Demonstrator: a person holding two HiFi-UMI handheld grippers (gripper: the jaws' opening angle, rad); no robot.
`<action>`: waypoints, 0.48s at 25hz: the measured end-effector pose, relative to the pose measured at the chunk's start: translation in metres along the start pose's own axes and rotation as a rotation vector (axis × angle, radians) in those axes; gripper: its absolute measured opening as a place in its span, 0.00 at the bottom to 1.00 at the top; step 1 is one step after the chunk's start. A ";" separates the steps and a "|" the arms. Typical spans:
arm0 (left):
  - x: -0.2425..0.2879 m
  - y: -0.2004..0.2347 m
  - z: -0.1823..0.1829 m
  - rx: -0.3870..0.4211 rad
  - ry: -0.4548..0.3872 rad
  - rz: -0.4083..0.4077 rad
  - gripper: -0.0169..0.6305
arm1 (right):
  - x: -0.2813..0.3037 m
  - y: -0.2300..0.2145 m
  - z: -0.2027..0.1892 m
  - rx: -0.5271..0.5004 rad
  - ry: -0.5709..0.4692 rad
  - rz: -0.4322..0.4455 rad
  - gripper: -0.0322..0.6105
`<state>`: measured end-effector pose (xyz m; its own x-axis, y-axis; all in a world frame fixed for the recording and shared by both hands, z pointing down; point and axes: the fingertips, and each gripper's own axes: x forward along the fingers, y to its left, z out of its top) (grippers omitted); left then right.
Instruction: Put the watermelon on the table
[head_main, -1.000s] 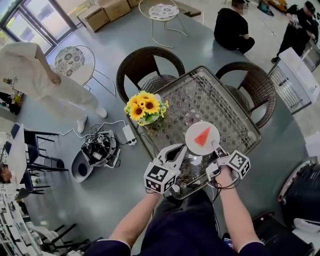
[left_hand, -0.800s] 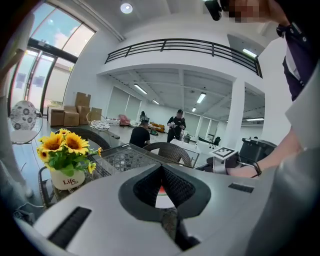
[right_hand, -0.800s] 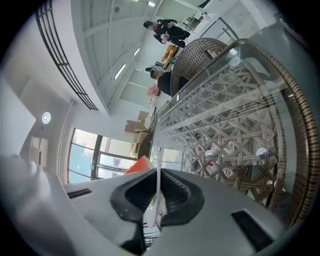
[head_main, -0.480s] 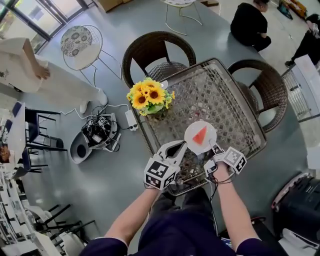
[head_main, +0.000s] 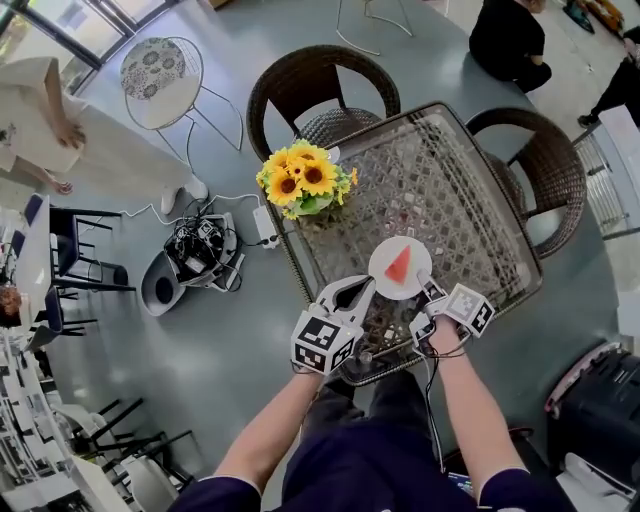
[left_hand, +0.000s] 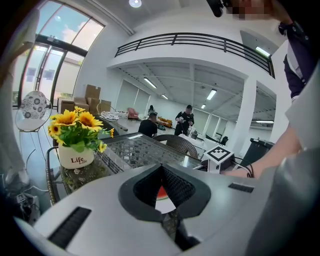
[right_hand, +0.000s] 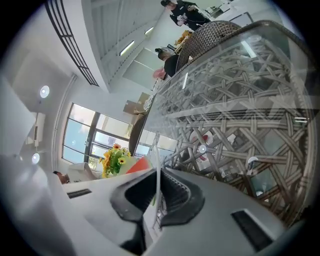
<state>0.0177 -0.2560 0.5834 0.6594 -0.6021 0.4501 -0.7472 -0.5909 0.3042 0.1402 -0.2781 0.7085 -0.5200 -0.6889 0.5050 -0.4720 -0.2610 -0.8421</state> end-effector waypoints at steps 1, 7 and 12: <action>0.000 0.000 0.000 -0.001 0.001 0.002 0.03 | 0.000 -0.001 0.000 -0.007 0.004 -0.002 0.07; 0.002 0.000 -0.005 -0.004 0.011 -0.004 0.03 | 0.007 -0.002 -0.001 -0.036 0.012 0.002 0.07; 0.003 -0.002 -0.007 -0.004 0.016 -0.013 0.03 | 0.011 -0.006 -0.003 -0.063 0.020 -0.014 0.07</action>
<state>0.0207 -0.2527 0.5900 0.6678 -0.5854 0.4598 -0.7388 -0.5966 0.3134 0.1357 -0.2818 0.7197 -0.5270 -0.6718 0.5204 -0.5223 -0.2270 -0.8220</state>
